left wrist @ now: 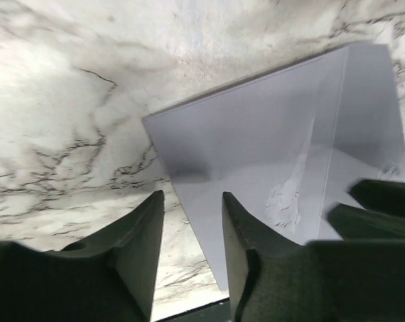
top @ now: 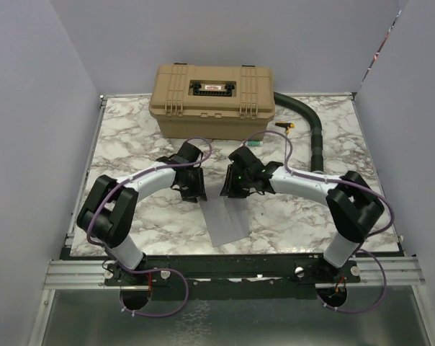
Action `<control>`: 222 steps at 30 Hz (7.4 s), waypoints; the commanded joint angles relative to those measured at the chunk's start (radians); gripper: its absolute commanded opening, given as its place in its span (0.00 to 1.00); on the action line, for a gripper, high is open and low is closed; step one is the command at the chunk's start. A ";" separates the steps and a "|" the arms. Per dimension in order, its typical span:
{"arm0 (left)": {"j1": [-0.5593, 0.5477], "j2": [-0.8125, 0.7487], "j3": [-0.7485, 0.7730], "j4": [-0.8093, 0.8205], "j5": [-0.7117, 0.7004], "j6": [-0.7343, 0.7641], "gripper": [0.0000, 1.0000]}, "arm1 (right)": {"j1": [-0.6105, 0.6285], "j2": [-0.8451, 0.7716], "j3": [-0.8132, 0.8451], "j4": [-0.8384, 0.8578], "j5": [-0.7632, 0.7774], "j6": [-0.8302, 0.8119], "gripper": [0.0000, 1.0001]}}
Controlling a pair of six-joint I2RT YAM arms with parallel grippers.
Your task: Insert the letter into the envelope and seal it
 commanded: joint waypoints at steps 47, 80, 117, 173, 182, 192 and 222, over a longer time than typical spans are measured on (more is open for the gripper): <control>0.035 -0.238 0.056 0.169 -0.211 -0.024 0.95 | -0.573 0.327 0.191 0.281 0.026 0.603 0.45; 0.091 -0.296 0.002 0.175 -0.204 -0.019 0.96 | -0.531 0.155 0.060 -0.047 0.229 0.294 0.11; 0.092 -0.299 -0.105 0.265 -0.212 0.027 0.99 | -0.372 -0.050 -0.090 -0.329 0.219 -0.217 0.27; 0.054 -0.079 0.101 0.542 0.689 -0.223 0.35 | -0.139 -0.330 0.167 -0.287 -0.279 -1.014 0.00; 0.052 -0.088 0.097 0.478 0.766 -0.163 0.00 | -0.137 -0.301 0.185 -0.297 -0.302 -1.016 0.00; 0.052 -0.102 0.091 0.433 0.804 -0.119 0.25 | -0.137 -0.286 0.185 -0.299 -0.331 -1.030 0.00; 0.146 -0.262 0.250 0.514 0.691 -0.519 0.00 | -0.214 -0.687 -0.034 0.304 -0.039 0.203 0.82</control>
